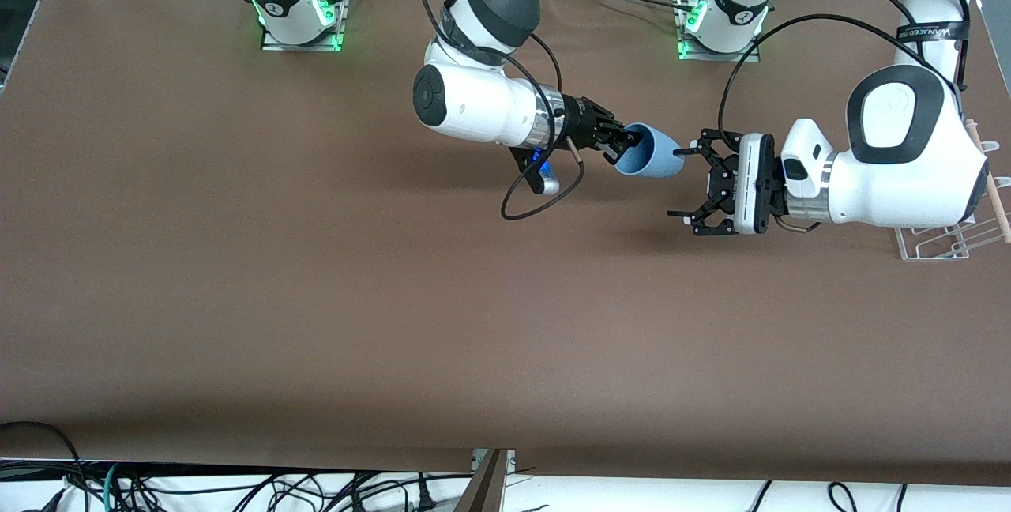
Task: Transfer cup to left arm and place on rack
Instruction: 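Close the left gripper on the cup held by the right gripper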
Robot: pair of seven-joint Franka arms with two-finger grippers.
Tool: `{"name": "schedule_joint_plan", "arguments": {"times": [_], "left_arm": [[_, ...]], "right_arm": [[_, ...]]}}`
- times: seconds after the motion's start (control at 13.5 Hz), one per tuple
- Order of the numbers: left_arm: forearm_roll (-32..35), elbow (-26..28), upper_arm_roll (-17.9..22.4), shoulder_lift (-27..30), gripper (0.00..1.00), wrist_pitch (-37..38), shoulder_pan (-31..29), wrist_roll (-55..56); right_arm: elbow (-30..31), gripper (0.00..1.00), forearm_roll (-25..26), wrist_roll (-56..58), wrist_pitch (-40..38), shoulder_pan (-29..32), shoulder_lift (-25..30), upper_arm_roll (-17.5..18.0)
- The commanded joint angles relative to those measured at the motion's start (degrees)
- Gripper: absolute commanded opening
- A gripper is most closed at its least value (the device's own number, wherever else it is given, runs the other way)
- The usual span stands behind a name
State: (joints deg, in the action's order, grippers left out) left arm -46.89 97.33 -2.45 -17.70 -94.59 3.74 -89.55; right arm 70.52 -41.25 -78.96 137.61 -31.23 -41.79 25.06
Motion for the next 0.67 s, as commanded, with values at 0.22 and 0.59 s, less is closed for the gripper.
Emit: {"name": "schedule_joint_plan", "arguments": {"times": [0.22,0.59], "left_arm": [[-0.8,7.6,0.3,5.1,1.0,0.6,-1.7,-7.1],[-0.8,9.4,0.3,6.7,1.0,1.5,-2.1,-10.0]], "right_arm": [[-1.6,0.0,-0.9,-2.6,2.3,-0.8,-0.1,0.0],[-1.9,0.0,-1.1,-3.1,2.0,-0.4,-0.1,0.0]]}}
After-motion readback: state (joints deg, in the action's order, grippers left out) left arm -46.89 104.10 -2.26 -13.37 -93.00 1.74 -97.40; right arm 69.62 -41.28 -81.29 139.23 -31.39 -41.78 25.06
